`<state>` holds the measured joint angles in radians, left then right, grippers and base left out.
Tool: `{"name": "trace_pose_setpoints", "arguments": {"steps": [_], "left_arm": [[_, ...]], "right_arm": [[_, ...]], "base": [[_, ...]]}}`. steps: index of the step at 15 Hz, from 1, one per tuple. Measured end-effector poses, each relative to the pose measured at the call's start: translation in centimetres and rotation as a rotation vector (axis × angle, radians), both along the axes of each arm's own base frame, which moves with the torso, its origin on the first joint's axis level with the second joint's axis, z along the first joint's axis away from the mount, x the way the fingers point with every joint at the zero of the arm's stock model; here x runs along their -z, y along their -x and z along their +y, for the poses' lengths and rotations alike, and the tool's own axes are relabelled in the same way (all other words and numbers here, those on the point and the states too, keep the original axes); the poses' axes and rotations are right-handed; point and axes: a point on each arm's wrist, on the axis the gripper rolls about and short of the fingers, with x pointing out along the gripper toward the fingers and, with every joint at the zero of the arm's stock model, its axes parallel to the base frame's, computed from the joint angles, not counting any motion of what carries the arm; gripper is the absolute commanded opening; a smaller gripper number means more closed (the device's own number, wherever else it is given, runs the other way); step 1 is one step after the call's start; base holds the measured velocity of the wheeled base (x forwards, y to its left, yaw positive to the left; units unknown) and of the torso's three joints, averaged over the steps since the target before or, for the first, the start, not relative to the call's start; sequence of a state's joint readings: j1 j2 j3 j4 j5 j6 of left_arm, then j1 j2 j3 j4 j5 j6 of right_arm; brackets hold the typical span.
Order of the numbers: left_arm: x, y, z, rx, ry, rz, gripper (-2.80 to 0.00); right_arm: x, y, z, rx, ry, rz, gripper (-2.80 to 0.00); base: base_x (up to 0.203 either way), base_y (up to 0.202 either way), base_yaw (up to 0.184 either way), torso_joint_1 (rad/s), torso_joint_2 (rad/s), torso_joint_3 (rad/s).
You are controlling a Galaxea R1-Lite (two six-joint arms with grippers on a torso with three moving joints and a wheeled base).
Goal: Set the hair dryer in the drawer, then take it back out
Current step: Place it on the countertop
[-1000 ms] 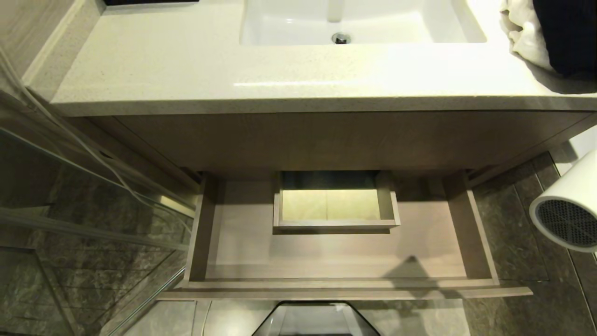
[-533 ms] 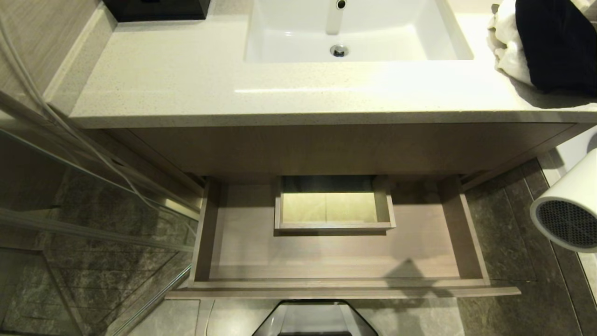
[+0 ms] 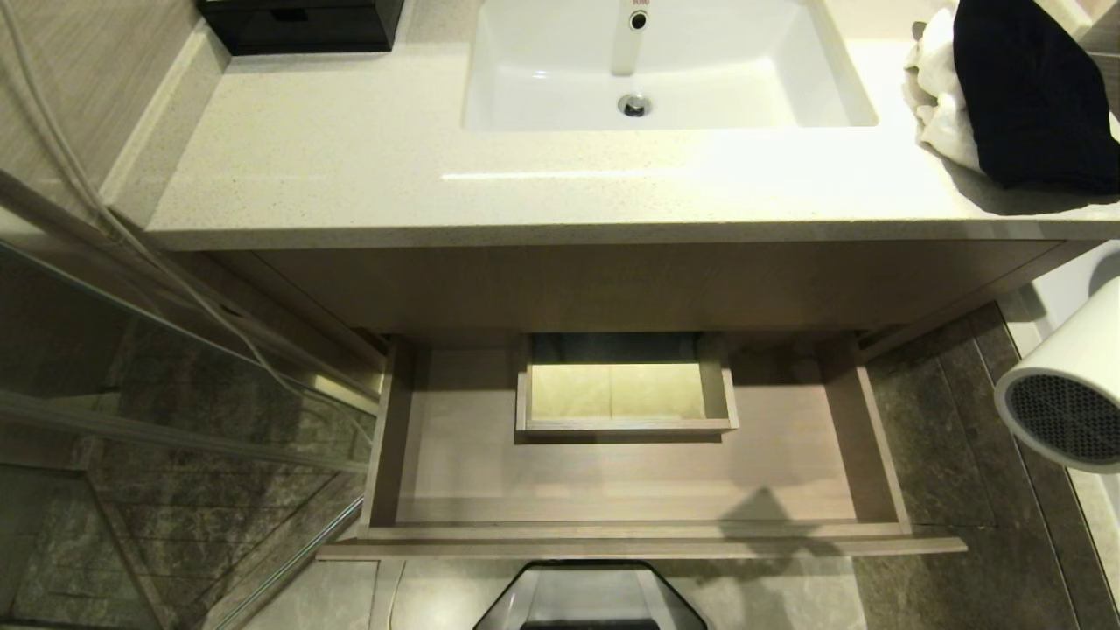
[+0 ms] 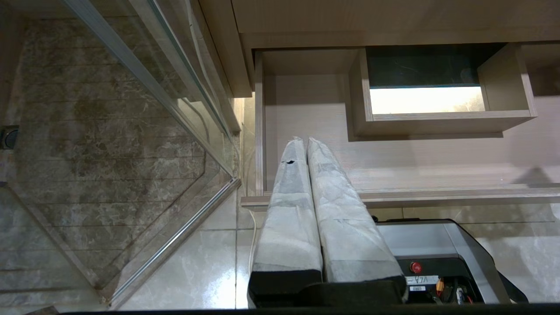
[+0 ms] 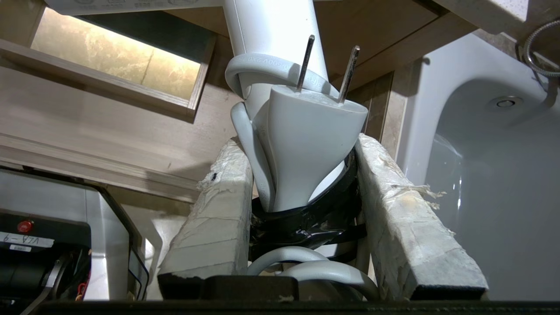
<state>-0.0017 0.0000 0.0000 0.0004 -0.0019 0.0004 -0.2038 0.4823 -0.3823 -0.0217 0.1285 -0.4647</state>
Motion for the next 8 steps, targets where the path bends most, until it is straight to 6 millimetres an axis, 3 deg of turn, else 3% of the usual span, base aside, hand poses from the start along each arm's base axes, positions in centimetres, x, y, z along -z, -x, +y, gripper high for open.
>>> {"name": "trace_pose_setpoints", "arguments": {"steps": [5, 8], "left_arm": [[0.0, 0.0, 0.0, 0.0, 0.0, 0.0, -2.8], [-0.02, 0.0, 0.0, -0.001, 0.0, -0.001, -2.8]], "right_arm": [[-0.12, 0.02, 0.0, 0.001, 0.002, -0.016, -2.8], [0.0, 0.03, 0.0, 0.0, 0.001, -0.016, -2.8]], "base": [[0.0, 0.0, 0.0, 0.0, 0.0, 0.0], [0.0, -0.006, 0.122, 0.004, 0.0, 0.003]]}}
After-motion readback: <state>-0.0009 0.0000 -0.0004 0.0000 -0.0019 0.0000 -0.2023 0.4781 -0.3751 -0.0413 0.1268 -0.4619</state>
